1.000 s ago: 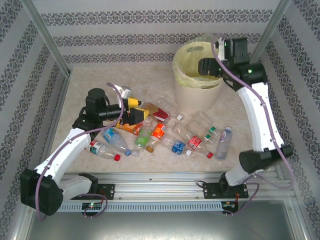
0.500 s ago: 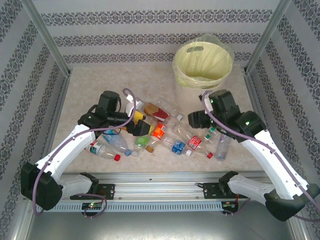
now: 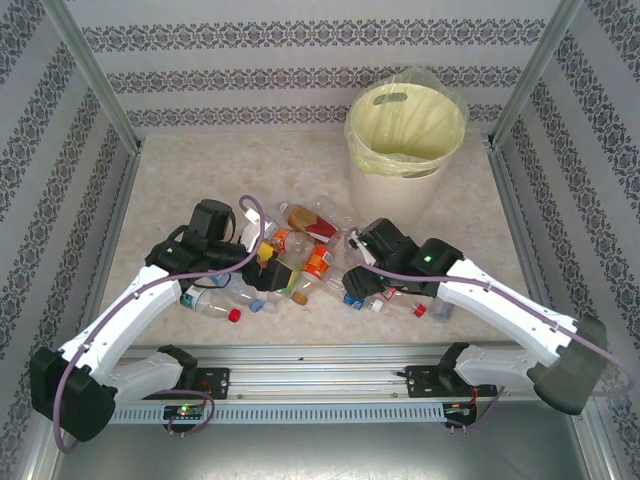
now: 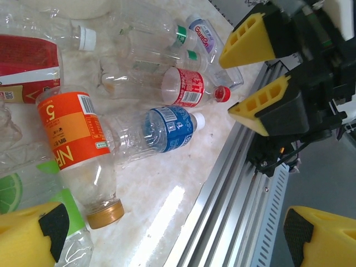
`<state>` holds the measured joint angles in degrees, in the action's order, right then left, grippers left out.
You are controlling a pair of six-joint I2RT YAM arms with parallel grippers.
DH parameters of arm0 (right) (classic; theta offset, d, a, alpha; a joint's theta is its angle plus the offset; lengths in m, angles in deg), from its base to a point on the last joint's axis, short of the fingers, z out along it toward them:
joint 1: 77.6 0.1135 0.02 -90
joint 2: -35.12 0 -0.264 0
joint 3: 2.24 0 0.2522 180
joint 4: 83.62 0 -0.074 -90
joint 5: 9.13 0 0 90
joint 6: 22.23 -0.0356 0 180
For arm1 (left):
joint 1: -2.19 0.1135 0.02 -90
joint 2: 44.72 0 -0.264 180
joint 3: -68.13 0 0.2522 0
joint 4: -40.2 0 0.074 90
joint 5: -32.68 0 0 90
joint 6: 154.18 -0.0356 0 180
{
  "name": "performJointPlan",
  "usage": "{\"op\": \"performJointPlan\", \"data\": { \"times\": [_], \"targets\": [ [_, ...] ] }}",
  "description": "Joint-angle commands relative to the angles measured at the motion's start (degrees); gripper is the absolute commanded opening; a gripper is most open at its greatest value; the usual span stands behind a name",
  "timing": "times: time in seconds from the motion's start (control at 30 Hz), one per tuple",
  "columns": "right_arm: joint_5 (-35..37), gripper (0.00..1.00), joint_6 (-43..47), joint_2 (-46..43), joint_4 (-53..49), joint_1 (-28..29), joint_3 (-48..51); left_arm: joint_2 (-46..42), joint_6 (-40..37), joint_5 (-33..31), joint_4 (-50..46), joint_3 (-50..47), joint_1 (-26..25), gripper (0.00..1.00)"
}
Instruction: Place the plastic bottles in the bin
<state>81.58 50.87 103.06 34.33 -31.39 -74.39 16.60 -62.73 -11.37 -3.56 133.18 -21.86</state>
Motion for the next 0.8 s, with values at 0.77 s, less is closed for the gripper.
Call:
{"op": "performJointPlan", "data": {
  "times": [0.77],
  "targets": [
    [0.82,0.8,10.44,19.31,1.76,1.68,-2.11,-4.72,-2.6,-2.76,2.31,-2.45,-0.83,1.0]
  ]
}}
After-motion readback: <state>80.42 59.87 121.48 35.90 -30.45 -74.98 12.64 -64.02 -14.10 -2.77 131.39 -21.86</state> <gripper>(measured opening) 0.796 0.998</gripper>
